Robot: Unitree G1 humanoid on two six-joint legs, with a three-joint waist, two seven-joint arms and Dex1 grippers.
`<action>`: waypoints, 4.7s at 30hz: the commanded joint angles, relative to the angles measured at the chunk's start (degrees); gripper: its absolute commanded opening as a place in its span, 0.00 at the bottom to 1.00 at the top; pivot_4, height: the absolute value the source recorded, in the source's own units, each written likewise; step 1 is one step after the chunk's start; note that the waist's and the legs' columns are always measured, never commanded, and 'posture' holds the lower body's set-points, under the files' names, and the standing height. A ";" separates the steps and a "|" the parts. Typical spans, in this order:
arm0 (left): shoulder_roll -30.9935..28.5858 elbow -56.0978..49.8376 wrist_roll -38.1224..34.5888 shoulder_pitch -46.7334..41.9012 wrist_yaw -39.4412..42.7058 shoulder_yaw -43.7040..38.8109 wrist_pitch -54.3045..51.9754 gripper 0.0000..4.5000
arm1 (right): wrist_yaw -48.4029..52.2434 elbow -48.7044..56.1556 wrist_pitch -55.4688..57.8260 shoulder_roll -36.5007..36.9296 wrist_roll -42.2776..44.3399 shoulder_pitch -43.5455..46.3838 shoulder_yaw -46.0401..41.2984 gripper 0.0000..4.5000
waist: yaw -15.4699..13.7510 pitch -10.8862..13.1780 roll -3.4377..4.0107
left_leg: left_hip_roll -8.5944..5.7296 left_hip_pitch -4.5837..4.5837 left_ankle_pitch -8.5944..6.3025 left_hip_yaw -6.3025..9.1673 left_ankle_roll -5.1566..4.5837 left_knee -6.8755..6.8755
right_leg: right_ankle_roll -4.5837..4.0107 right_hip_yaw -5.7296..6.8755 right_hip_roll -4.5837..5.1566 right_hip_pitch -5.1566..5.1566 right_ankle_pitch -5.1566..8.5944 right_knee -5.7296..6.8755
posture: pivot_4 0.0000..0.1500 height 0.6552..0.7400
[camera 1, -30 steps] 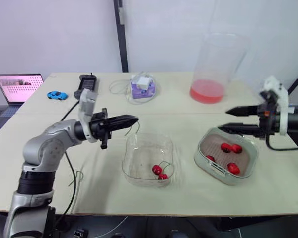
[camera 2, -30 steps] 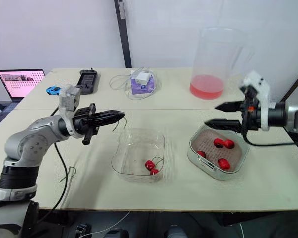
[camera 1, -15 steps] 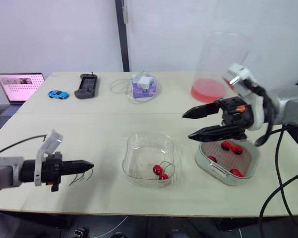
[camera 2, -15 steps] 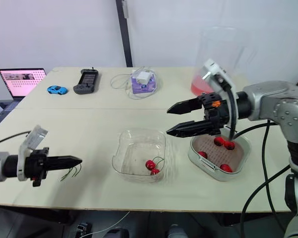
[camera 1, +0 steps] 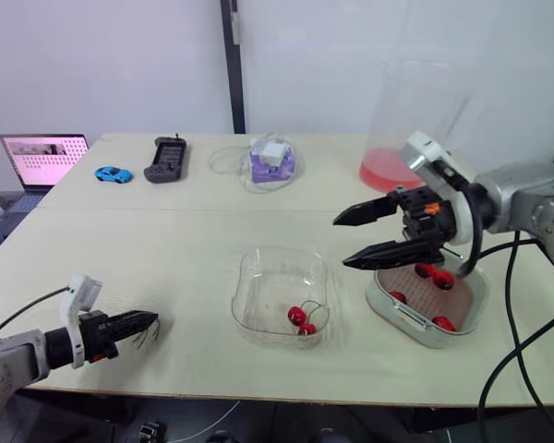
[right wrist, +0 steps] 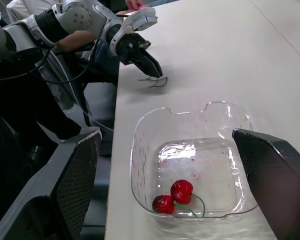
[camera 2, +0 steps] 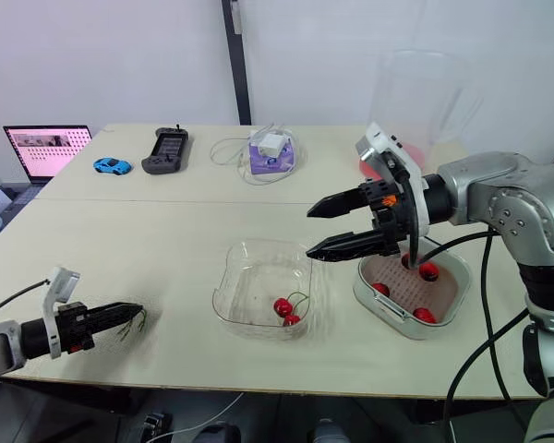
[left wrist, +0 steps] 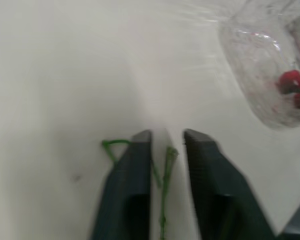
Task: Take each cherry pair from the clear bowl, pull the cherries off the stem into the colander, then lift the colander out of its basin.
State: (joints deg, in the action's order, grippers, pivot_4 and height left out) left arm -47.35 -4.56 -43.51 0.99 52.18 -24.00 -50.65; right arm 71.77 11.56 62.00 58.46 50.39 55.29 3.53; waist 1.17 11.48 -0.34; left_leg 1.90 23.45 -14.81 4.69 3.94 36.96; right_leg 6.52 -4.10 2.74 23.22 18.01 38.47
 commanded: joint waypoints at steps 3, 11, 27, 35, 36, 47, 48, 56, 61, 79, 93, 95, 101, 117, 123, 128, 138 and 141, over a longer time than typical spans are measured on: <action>-0.71 0.42 0.26 -2.06 -0.56 -3.07 2.64 0.90 | -0.13 1.97 1.50 1.15 1.37 1.52 -3.35 1.00 | -0.02 0.00 0.00 | 0.00 0.00 0.00 0.00 0.00 0.00 | 0.00 0.00 0.01 0.00 0.00 0.00 | 1.00 0.92; -6.10 -5.74 -6.53 -6.14 8.77 -10.87 5.76 0.99 | -1.22 5.03 2.93 3.08 0.92 -2.18 -4.20 1.00 | 0.01 0.00 -0.02 | 0.01 0.00 0.00 0.00 0.00 -0.02 | 0.00 0.01 -0.01 0.01 0.00 -0.01 | 1.00 0.92; -8.34 -14.72 -10.38 -17.89 16.81 5.26 6.77 0.99 | -14.10 2.40 11.54 -12.43 -15.95 16.46 21.99 1.00 | 2.49 0.01 0.05 | 0.03 -0.01 0.02 -0.02 0.02 -0.05 | -0.01 -0.08 -0.09 0.16 0.01 0.19 | 1.00 0.92; -6.92 -14.49 -7.29 -15.53 16.05 5.63 9.76 0.99 | -16.47 0.80 15.03 -20.94 -23.09 21.62 37.02 1.00 | 2.51 0.00 0.02 | -0.04 0.10 0.04 0.03 0.07 0.03 | -0.04 -0.04 0.00 0.27 0.03 0.39 | 1.00 0.92; -6.75 -14.87 -7.28 -15.04 15.66 5.43 9.83 0.99 | -17.40 0.92 15.56 -22.13 -23.58 20.99 38.15 1.00 | 2.64 0.00 0.02 | -0.04 0.10 0.04 0.03 0.07 0.05 | -0.04 -0.04 0.00 0.26 0.03 0.40 | 1.00 0.92; -6.15 -17.23 -7.08 -10.90 13.69 4.40 11.08 0.99 | -22.04 1.13 16.12 -25.20 -28.91 16.08 46.44 1.00 | 2.81 0.00 0.02 | -0.01 0.06 0.05 0.07 0.09 0.04 | -0.05 -0.04 -0.06 0.33 0.04 0.55 | 1.00 0.92; -6.11 -17.32 -7.08 -10.92 13.53 4.55 11.09 0.99 | -22.18 0.72 15.98 -25.43 -29.34 15.94 46.68 1.00 | 2.81 0.00 0.02 | -0.01 0.06 0.05 0.07 0.09 0.04 | -0.05 -0.04 -0.06 0.33 0.04 0.56 | 1.00 0.92; -6.04 -17.71 -6.94 -11.26 12.84 5.25 11.04 1.00 | -21.87 1.20 16.49 -26.05 -30.28 15.00 48.91 0.48 | 2.78 0.00 0.01 | -0.02 0.06 0.05 0.07 0.09 0.04 | -0.05 -0.03 -0.05 0.33 0.04 0.56 | 1.00 0.92; -6.25 -17.65 -6.90 -11.46 12.77 5.47 10.94 1.00 | -21.90 0.91 16.83 -26.49 -30.25 14.80 48.89 0.48 | 2.80 0.00 0.01 | -0.02 0.06 0.05 0.07 0.09 0.04 | -0.05 -0.04 -0.05 0.33 0.04 0.56 | 1.00 0.92; -5.92 -16.98 -6.04 -13.41 12.82 7.33 11.03 1.00 | -20.15 0.37 13.61 -27.16 -31.70 17.47 48.77 0.20 | 2.81 0.00 0.01 | -0.02 0.06 0.05 0.08 0.09 0.04 | -0.05 -0.03 -0.06 0.33 0.04 0.56 | 1.00 0.92; -5.26 -16.87 -5.61 -14.08 12.74 8.21 11.15 1.00 | -8.75 3.71 8.18 -21.03 -33.12 22.01 47.91 0.25 | 2.68 0.00 0.02 | -0.02 0.07 0.05 0.09 0.09 0.05 | -0.05 0.00 -0.03 0.31 0.04 0.53 | 1.00 0.92; -4.96 -16.61 -5.29 -14.45 12.86 8.87 11.41 1.00 | -8.76 3.98 10.23 -21.00 -32.71 21.80 47.46 0.38 | 2.78 0.00 0.01 | -0.02 0.04 0.05 0.10 0.09 0.04 | -0.05 0.00 -0.06 0.29 0.04 0.54 | 1.00 0.92; -3.99 -17.12 -5.18 -14.33 12.96 9.99 11.75 1.00 | -8.93 5.54 12.08 -20.41 -33.71 20.90 50.05 0.58 | 2.81 0.00 0.02 | -0.01 0.03 0.05 0.10 0.08 0.00 | -0.07 -0.01 -0.07 0.32 0.05 0.55 | 1.00 0.92; -3.69 -16.75 -5.07 -15.49 12.78 10.66 11.73 1.00 | -6.92 1.30 3.72 -21.29 -41.91 21.42 58.40 0.58 | 2.80 0.00 0.02 | -0.02 0.03 0.05 0.10 0.09 0.03 | -0.06 -0.01 -0.06 0.32 0.05 0.56 | 1.00 0.92; -3.48 -16.94 -5.09 -15.58 12.47 10.79 11.73 1.00 | -8.93 -4.33 -1.08 -25.44 -46.27 20.81 56.52 0.58 | 2.79 0.00 0.02 | -0.02 0.03 0.05 0.10 0.09 0.04 | -0.06 -0.01 -0.06 0.31 0.05 0.56 | 1.00 0.92; -3.46 -16.60 -4.87 -15.94 12.67 11.04 11.80 1.00 | -9.10 -4.68 -1.33 -28.16 -45.98 21.12 50.90 0.58 | 2.77 0.00 0.02 | -0.02 0.03 0.05 0.10 0.09 0.03 | -0.06 0.00 -0.06 0.31 0.05 0.56 | 1.00 0.92; -4.30 -14.44 -3.99 -17.34 14.73 11.38 12.30 1.00 | -9.02 1.56 5.10 -28.41 -37.52 15.00 31.63 0.58 | 2.68 -0.01 0.01 | -0.02 0.03 0.06 0.13 0.10 0.04 | -0.06 0.03 -0.05 0.26 0.05 0.58 | 1.00 0.92; -4.60 -13.19 -3.24 -17.98 15.72 11.62 12.71 1.00 | -8.18 6.61 10.04 -23.73 -35.58 12.76 32.90 0.58 | 2.57 -0.01 0.00 | -0.02 0.03 0.06 0.14 0.10 0.05 | -0.06 0.04 -0.06 0.25 0.05 0.58 | 1.00 0.92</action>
State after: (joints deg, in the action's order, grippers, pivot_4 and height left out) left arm -51.27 -17.62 -46.88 -16.11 66.94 -11.85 -39.17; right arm 63.22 14.77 68.82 33.66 12.98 68.36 36.94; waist 3.74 11.47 -0.34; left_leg 1.88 23.48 -14.75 4.83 4.04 37.01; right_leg 6.46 -4.06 2.69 23.46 18.06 39.04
